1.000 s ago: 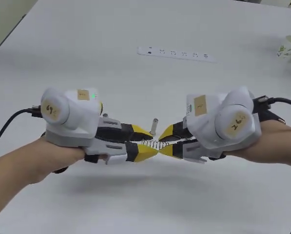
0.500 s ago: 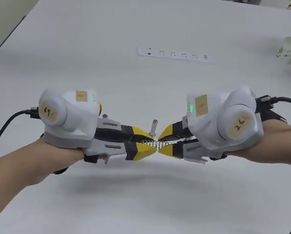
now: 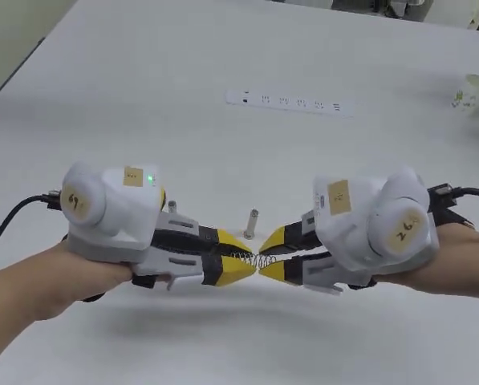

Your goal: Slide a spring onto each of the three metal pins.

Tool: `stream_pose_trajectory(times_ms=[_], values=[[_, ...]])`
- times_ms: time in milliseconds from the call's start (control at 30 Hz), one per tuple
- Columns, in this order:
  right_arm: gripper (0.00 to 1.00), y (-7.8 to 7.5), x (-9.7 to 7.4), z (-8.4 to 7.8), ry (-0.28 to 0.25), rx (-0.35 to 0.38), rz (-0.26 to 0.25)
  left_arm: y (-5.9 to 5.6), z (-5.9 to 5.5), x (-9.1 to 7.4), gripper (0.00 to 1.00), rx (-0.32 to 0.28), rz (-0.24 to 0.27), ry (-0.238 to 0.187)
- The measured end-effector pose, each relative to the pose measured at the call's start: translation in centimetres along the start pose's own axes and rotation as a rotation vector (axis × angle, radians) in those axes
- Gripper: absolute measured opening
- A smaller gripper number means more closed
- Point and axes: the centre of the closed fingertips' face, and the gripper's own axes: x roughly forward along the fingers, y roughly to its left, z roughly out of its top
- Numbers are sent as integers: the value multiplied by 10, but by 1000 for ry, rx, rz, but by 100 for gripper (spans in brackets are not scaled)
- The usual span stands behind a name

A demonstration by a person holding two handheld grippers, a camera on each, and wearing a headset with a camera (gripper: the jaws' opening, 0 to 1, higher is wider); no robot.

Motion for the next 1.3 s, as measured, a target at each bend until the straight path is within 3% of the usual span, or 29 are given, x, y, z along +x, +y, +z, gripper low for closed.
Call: stream_pose_trajectory(times_ms=[300, 867, 967, 1133, 1300], values=[[12, 3, -2, -7, -27, 52, -4, -3, -3, -1, 2, -5, -23, 14], [7, 9, -3, -4, -43, -10, 5, -6, -6, -2, 3, -16, -39, 31], [7, 4, -8, 1, -56, -15, 0, -3, -10, -1, 2, 8, -20, 54], [7, -1, -10, 11, -49, -51, 8, 1, -10, -1, 2, 17, -7, 57], [7, -1, -13, 31, -109, -26, 29, 2, -14, -3, 2, 21, -2, 69]])
